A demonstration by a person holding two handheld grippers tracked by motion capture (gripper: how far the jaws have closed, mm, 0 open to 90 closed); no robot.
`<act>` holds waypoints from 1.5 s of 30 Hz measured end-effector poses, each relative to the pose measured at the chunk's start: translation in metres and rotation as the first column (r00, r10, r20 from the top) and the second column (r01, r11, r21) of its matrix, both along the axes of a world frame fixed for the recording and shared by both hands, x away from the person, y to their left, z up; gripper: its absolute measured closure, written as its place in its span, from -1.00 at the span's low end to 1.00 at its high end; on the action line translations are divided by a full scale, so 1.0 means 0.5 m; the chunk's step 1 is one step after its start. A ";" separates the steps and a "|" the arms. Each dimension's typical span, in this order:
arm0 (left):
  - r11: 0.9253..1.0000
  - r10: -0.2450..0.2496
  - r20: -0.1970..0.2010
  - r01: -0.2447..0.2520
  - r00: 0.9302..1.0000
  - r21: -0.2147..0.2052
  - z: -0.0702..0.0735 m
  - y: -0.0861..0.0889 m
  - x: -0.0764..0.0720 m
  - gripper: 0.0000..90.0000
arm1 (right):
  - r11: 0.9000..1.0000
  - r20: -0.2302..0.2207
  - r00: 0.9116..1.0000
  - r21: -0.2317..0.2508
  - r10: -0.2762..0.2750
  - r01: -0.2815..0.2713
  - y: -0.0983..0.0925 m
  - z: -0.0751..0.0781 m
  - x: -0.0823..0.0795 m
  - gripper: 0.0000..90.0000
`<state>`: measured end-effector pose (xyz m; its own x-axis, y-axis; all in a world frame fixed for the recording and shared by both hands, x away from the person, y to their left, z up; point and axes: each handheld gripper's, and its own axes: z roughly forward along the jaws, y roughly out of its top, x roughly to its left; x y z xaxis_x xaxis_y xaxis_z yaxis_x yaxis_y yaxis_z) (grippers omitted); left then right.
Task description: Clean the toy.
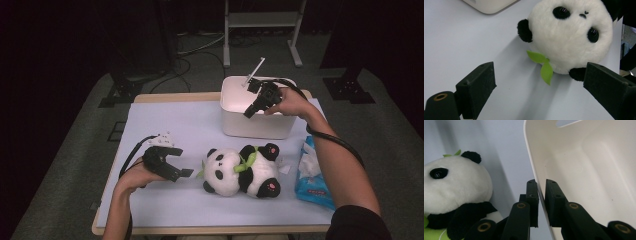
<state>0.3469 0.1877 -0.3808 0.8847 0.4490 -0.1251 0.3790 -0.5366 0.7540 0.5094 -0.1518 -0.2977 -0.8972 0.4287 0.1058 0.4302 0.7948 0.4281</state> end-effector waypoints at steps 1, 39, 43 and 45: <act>1.000 -0.001 -0.002 0.001 1.000 0.002 0.000 0.000 0.000 -0.79 | 1.000 -0.004 1.000 0.005 0.000 0.000 0.001 0.000 -0.001 0.81; 1.000 -0.019 -0.009 0.019 1.000 0.013 -0.008 -0.005 0.000 -0.79 | 0.983 -0.008 0.983 0.035 0.181 -0.181 0.074 -0.001 -0.098 0.89; 1.000 -0.020 -0.011 0.020 1.000 0.006 -0.008 -0.005 0.000 -0.79 | 0.982 -0.008 0.982 0.035 0.187 -0.187 0.075 -0.001 -0.105 0.89; 1.000 -0.022 -0.009 0.022 1.000 0.002 -0.008 -0.006 0.000 -0.79 | 0.979 -0.004 0.980 0.033 0.199 -0.199 0.077 -0.001 -0.111 0.90</act>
<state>0.3469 0.1848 -0.3847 0.8932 0.4299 -0.1322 0.3740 -0.5467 0.7491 0.4538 -0.1134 -0.2982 -0.9635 0.2378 0.1232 0.2678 0.8505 0.4527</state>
